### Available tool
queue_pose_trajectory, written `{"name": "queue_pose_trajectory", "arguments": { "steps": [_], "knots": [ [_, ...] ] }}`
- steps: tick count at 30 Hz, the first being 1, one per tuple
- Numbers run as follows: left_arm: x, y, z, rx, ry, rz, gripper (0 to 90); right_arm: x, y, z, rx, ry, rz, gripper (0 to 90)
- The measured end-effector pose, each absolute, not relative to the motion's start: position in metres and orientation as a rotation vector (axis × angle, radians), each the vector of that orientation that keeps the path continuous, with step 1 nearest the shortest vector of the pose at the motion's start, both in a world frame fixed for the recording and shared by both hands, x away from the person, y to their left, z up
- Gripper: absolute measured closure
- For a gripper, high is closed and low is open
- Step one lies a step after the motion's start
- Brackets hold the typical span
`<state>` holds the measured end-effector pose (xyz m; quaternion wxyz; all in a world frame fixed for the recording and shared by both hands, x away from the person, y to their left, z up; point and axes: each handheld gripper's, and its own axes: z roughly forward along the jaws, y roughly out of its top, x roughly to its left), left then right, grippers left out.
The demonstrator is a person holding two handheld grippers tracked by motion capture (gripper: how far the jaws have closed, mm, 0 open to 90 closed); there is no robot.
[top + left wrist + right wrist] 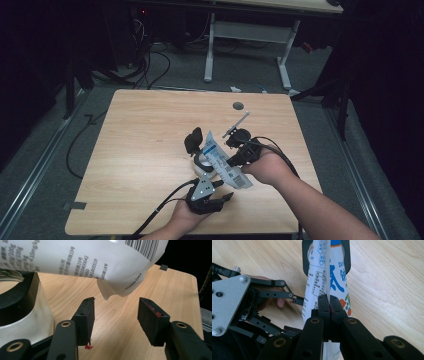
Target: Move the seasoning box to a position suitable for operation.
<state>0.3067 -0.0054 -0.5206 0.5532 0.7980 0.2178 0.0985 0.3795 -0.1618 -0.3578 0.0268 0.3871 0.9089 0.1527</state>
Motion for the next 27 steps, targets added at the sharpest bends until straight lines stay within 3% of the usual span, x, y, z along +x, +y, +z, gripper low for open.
{"name": "queue_pose_trajectory", "arguments": {
  "steps": [12,27],
  "knots": [
    [0.308,0.005,-0.516,1.886,0.515,0.263,46.5,0.379,-0.162,-0.359,1.208,2.809,0.475,90.0],
    [0.317,0.050,-0.514,1.866,0.594,0.315,46.2,0.380,-0.161,-0.362,1.185,2.814,0.462,89.8]
  ]
}}
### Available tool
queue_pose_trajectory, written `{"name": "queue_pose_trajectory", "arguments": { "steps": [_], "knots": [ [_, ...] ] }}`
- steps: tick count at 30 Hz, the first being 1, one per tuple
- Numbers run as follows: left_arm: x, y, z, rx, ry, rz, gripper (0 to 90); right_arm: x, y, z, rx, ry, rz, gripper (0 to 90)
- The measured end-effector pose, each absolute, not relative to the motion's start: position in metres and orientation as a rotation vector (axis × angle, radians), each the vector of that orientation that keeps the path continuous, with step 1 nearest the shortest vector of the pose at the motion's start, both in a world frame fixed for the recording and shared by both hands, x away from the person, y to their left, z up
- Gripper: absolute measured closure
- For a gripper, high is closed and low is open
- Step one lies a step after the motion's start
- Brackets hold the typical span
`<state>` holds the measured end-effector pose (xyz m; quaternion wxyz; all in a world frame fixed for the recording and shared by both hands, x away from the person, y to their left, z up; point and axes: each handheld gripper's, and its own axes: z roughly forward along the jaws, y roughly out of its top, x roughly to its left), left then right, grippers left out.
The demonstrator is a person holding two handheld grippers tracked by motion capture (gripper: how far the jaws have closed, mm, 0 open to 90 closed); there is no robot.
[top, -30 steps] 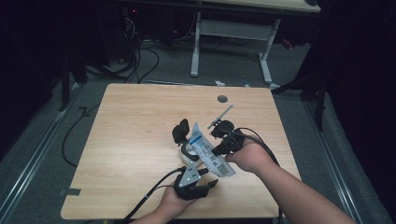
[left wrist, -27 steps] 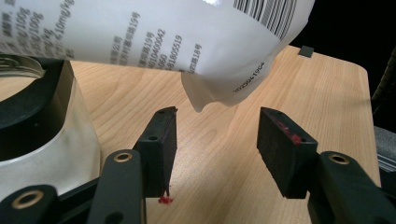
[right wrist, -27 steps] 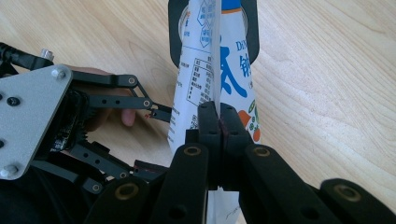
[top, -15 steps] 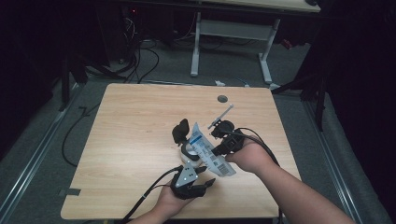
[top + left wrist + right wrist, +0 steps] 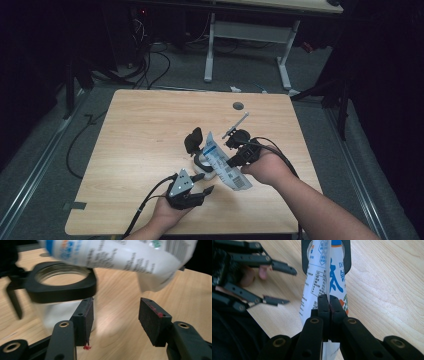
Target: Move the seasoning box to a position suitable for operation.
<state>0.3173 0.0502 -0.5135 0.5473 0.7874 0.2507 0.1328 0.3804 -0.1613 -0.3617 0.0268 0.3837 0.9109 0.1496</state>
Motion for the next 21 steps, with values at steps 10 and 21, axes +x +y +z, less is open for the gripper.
{"name": "queue_pose_trajectory", "arguments": {
  "steps": [10,21],
  "knots": [
    [0.325,0.085,-0.513,1.862,0.642,0.405,45.8,0.380,-0.160,-0.361,1.188,2.811,0.472,89.8],
    [0.332,0.105,-0.514,1.877,0.677,0.477,45.8,0.380,-0.161,-0.360,1.167,2.807,0.479,89.8]
  ]
}}
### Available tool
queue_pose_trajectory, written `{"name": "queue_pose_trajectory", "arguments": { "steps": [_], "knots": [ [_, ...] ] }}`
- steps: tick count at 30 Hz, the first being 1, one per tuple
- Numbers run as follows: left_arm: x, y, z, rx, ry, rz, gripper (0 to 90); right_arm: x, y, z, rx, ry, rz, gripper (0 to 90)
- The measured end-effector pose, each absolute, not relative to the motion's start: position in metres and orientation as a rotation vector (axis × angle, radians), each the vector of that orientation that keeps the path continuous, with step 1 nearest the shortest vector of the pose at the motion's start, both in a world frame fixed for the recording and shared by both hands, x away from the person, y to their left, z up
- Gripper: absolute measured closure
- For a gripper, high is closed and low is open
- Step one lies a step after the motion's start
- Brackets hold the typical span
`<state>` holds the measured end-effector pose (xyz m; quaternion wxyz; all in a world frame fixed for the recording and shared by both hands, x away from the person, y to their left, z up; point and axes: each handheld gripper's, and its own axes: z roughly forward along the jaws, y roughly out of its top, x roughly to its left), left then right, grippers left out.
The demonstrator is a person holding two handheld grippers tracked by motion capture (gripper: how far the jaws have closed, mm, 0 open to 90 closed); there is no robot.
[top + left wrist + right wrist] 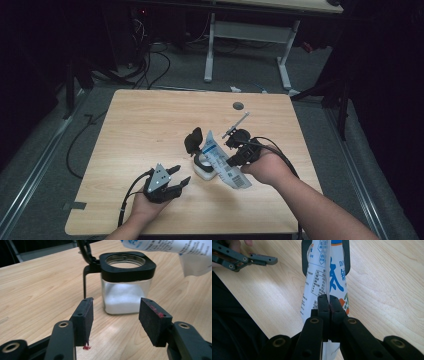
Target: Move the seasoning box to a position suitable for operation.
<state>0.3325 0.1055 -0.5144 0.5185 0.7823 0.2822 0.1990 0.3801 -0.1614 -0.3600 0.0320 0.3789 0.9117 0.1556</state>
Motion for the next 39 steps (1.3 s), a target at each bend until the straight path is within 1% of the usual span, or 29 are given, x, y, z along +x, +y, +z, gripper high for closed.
{"name": "queue_pose_trajectory", "arguments": {
  "steps": [18,39],
  "knots": [
    [0.337,0.111,-0.515,1.862,0.697,0.466,45.8,0.378,-0.178,-0.357,1.217,2.764,0.483,89.7],
    [0.336,0.107,-0.516,1.867,0.691,0.436,45.9,0.383,-0.216,-0.367,1.315,2.692,0.464,89.8]
  ]
}}
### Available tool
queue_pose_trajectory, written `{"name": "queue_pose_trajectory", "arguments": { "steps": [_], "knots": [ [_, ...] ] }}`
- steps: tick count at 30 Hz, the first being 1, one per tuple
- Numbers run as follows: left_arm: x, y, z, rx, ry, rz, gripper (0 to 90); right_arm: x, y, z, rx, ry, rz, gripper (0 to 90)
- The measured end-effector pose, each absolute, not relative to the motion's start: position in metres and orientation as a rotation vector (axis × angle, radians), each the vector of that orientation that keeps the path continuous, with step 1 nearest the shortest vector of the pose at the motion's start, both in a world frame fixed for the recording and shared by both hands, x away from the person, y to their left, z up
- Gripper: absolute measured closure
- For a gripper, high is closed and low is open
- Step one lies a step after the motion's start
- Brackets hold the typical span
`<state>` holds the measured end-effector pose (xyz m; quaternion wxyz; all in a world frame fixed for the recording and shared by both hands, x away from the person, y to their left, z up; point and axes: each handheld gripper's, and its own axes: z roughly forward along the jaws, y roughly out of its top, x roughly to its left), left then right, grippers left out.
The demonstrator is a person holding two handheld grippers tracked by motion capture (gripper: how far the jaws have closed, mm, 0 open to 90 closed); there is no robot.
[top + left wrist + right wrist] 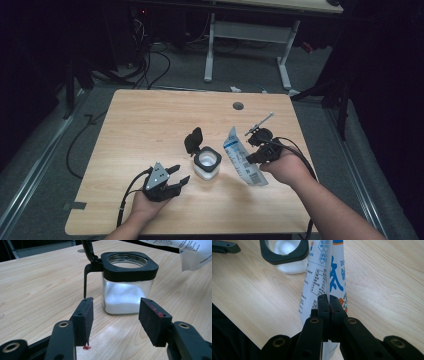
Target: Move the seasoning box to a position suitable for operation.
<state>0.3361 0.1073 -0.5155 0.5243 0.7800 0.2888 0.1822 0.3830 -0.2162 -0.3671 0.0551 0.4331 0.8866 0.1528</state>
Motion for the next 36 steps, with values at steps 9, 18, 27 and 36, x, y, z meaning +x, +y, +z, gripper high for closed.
{"name": "queue_pose_trajectory", "arguments": {
  "steps": [9,18,27,36],
  "knots": [
    [0.337,0.108,-0.515,1.862,0.698,0.430,45.9,0.389,-0.230,-0.375,1.353,2.664,0.443,89.8],
    [0.338,0.110,-0.515,1.857,0.707,0.426,45.9,0.400,-0.244,-0.383,1.390,2.630,0.434,89.8],
    [0.337,0.108,-0.517,1.862,0.701,0.425,45.6,0.410,-0.257,-0.388,1.440,2.593,0.409,89.8],
    [0.338,0.108,-0.517,1.860,0.702,0.419,45.8,0.418,-0.271,-0.391,1.495,2.541,0.383,89.7]
  ]
}}
